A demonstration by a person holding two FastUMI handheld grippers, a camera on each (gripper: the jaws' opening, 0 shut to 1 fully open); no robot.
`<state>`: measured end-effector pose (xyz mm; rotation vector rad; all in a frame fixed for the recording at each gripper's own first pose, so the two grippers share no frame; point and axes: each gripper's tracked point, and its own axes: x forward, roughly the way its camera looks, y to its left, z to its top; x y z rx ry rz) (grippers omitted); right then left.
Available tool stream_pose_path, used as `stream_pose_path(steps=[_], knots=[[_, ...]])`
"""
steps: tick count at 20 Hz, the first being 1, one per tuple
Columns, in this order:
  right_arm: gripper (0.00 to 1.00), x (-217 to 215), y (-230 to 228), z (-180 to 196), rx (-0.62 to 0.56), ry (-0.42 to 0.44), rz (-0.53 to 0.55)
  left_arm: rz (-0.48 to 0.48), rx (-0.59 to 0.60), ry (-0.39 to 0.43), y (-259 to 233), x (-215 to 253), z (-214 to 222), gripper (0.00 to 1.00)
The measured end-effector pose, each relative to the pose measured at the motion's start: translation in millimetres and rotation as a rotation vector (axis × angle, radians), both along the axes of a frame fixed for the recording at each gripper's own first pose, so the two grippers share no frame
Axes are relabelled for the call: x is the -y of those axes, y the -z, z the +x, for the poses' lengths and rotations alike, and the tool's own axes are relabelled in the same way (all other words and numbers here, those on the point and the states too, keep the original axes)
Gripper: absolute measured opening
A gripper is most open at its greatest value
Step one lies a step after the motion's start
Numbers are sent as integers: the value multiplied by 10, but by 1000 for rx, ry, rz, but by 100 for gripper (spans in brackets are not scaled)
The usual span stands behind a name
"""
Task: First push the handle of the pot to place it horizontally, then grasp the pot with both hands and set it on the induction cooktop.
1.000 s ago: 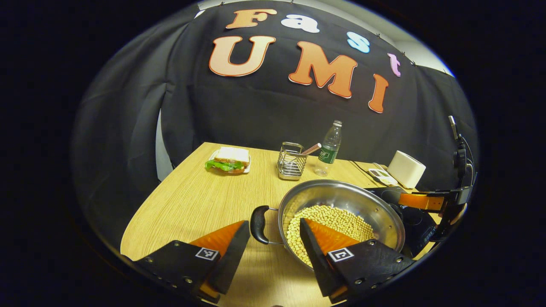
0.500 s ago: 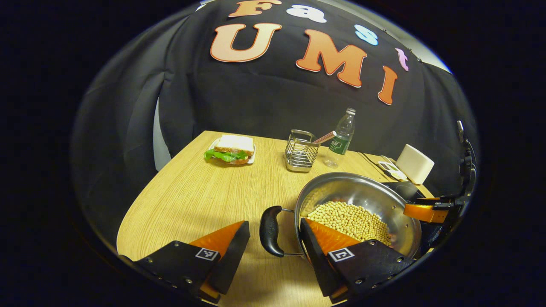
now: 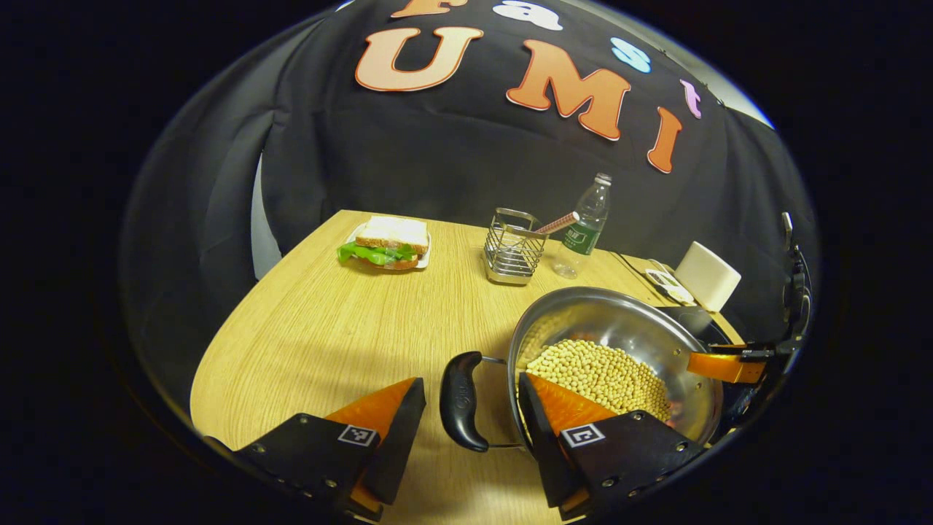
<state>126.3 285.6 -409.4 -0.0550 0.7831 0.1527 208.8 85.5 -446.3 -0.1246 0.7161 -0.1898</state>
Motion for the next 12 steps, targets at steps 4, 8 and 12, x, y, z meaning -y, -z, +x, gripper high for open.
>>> stream_pose_path(steps=[4, 8, 12], knots=[[65, 22, -8, 14, -4, 1, 3, -43, -9, -13, -14, 73, 11, 64], [60, 17, -6, 56, -4, 6, 30, -29, -44, -52, -14, 96, -78, 48], [46, 3, -18, 8, -32, 13, 60, 41, -26, -66, -96, 103, -210, 47]])
